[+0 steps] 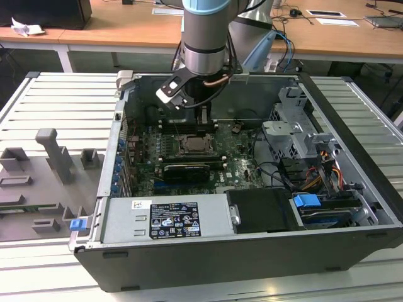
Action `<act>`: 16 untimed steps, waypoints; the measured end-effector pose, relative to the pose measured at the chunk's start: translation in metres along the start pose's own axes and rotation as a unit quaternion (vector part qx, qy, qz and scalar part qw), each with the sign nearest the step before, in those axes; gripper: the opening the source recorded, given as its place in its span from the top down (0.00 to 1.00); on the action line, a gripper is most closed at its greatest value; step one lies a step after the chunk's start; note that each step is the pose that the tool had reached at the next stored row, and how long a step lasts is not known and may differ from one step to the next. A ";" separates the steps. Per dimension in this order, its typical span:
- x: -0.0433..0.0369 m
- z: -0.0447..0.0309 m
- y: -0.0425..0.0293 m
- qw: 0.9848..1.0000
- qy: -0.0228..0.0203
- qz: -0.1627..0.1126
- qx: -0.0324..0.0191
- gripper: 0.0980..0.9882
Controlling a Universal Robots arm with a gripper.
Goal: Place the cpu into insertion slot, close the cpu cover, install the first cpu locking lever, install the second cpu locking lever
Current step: 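Close the cpu cover, then install the first cpu locking lever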
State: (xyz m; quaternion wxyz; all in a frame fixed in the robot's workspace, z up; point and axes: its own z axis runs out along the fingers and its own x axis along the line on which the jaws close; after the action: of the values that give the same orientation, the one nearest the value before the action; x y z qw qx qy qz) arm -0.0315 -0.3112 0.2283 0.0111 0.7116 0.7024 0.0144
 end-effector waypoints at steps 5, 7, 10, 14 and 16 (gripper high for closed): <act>-0.0001 -0.0002 -0.0061 1.000 0.000 0.000 0.000 0.99; -0.0001 -0.0002 -0.0069 1.000 0.000 0.000 0.000 0.99; -0.0001 -0.0004 -0.0084 1.000 0.000 0.000 0.000 0.99; -0.0001 -0.0049 -0.0082 1.000 -0.001 0.000 0.000 0.99; -0.0001 -0.0062 -0.0082 1.000 -0.001 0.000 0.000 0.99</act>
State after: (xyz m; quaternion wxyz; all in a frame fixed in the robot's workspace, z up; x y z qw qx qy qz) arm -0.0399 -0.3112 0.2342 0.0121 0.7115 0.7024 0.0134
